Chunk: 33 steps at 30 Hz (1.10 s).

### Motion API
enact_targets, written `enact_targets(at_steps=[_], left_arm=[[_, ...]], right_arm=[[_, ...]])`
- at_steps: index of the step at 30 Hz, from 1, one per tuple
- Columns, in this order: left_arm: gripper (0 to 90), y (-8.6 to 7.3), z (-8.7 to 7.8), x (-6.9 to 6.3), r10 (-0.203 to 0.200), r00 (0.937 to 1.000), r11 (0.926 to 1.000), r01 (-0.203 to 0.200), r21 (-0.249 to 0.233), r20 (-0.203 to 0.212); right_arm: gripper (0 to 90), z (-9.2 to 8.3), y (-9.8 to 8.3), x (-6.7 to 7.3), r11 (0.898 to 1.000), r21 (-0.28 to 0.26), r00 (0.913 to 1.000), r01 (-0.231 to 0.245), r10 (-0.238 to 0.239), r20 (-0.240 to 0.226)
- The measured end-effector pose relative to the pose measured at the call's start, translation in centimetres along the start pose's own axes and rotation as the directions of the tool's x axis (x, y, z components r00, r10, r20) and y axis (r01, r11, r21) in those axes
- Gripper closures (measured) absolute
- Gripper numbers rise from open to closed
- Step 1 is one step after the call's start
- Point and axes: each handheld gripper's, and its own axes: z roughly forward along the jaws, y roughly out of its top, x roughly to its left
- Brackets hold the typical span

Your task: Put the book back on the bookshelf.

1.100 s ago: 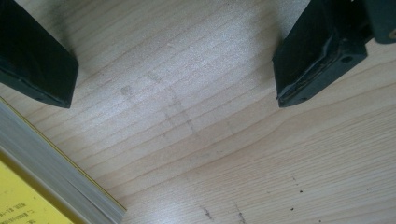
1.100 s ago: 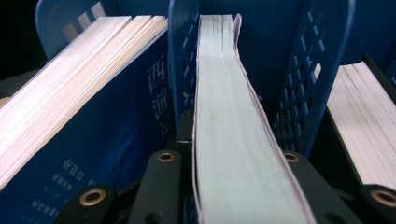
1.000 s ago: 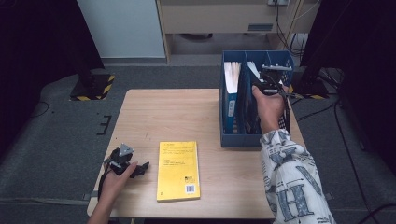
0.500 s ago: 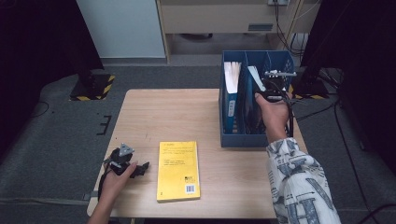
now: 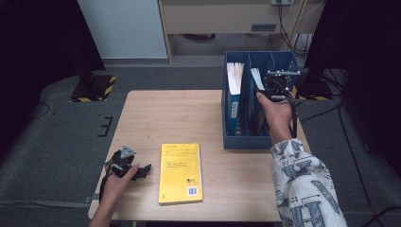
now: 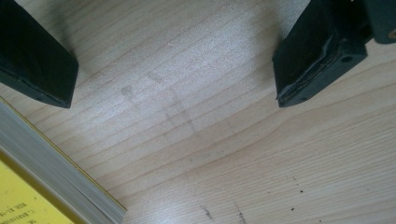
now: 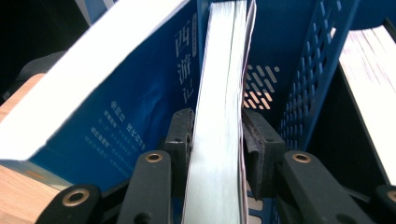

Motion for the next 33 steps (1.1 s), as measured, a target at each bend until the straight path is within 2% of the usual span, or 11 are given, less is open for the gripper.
enact_targets(at_steps=[16, 22, 28, 33], left_arm=[[0.0, 0.0, 0.01, 0.0, 0.0, 1.0, 1.0, 0.0, 0.0, 0.001], [0.0, 0.01, 0.01, -0.01, 0.0, 1.0, 1.0, 0.0, 0.0, 0.001], [0.0, 0.01, 0.02, -0.01, 0.0, 1.0, 1.0, 0.0, 0.0, 0.001], [0.0, 0.01, 0.02, -0.02, 0.0, 1.0, 1.0, 0.0, -0.001, 0.001]], right_arm=[[65.6, 0.78, 0.32, -0.07, 1.0, 0.017, 1.0, 0.001, -0.001, 0.0], [72.7, 0.68, 0.46, 0.03, 0.999, 0.028, 0.9994, 0.023, -0.023, 0.024], [73.4, 0.61, 0.17, 0.11, 0.999, -0.005, 0.9979, 0.038, -0.037, 0.053], [73.5, 0.8, 0.5, 0.29, 0.999, -0.024, 0.9969, 0.031, -0.03, 0.072]])
